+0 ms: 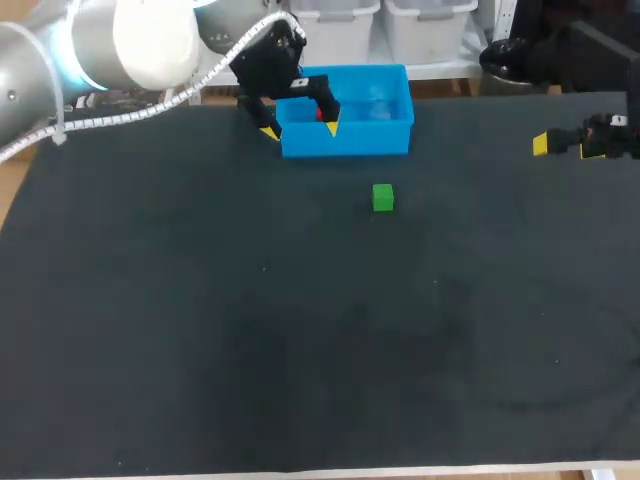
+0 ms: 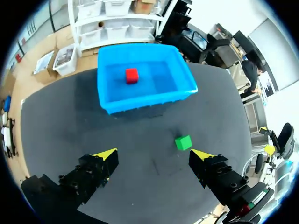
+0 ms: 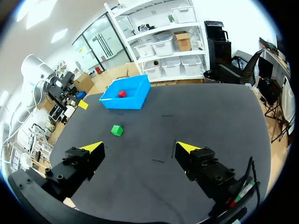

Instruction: Use the left arm to pick the red cube and place it into the blue plastic box first, then use the right arm to grasp the green cube and put it into the same blue plastic box after the first action is fully finished.

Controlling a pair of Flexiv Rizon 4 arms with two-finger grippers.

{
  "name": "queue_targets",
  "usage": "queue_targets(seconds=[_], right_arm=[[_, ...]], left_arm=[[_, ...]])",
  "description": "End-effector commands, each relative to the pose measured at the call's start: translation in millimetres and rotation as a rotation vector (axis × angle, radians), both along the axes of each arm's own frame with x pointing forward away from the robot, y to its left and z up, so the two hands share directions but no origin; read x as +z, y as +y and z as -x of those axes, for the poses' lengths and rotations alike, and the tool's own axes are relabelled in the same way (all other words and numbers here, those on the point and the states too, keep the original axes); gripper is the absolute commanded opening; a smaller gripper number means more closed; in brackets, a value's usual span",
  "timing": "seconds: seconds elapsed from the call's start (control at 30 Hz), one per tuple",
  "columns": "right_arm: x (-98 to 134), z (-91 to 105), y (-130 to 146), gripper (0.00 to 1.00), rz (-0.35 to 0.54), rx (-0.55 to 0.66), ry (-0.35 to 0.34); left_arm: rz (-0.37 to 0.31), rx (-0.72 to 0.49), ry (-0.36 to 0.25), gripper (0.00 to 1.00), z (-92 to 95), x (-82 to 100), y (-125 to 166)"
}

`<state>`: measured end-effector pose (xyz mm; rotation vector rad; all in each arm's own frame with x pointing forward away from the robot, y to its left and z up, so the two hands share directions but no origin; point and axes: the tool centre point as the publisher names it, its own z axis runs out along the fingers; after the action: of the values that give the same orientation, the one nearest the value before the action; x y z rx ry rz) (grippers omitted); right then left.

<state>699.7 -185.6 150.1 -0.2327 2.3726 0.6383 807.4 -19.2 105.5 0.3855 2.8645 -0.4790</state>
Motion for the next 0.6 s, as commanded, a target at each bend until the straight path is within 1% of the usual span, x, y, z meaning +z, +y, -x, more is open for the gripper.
queue_targets(seconds=[0.03,0.43,0.47,0.5,0.53,0.57,0.6], right_arm=[[0.0,0.1,0.1,1.0,0.001,-0.001,0.0],[0.0,0.1,0.1,1.0,0.001,-0.001,0.0],[0.0,0.1,0.1,1.0,0.001,-0.001,0.0],[0.0,0.1,0.1,1.0,0.001,-0.001,0.0],[0.0,0.1,0.1,1.0,0.001,-0.001,0.0],[0.0,0.1,0.1,1.0,0.001,-0.001,0.0],[0.0,0.1,0.1,1.0,0.001,-0.001,0.0]], left_arm=[[0.015,0.009,-0.031,1.0,5.7,-0.8,2.6],[0.015,0.009,-0.031,1.0,5.7,-0.8,2.6],[0.01,-0.009,-0.051,1.0,8.0,-1.4,1.9],[0.043,-0.017,-0.083,1.0,10.5,-1.7,1.5],[0.054,-0.026,-0.092,1.0,11.4,-0.9,1.5],[0.039,-0.036,-0.097,1.0,13.6,-1.7,3.6],[0.038,-0.039,-0.115,1.0,15.0,-2.9,6.4]])
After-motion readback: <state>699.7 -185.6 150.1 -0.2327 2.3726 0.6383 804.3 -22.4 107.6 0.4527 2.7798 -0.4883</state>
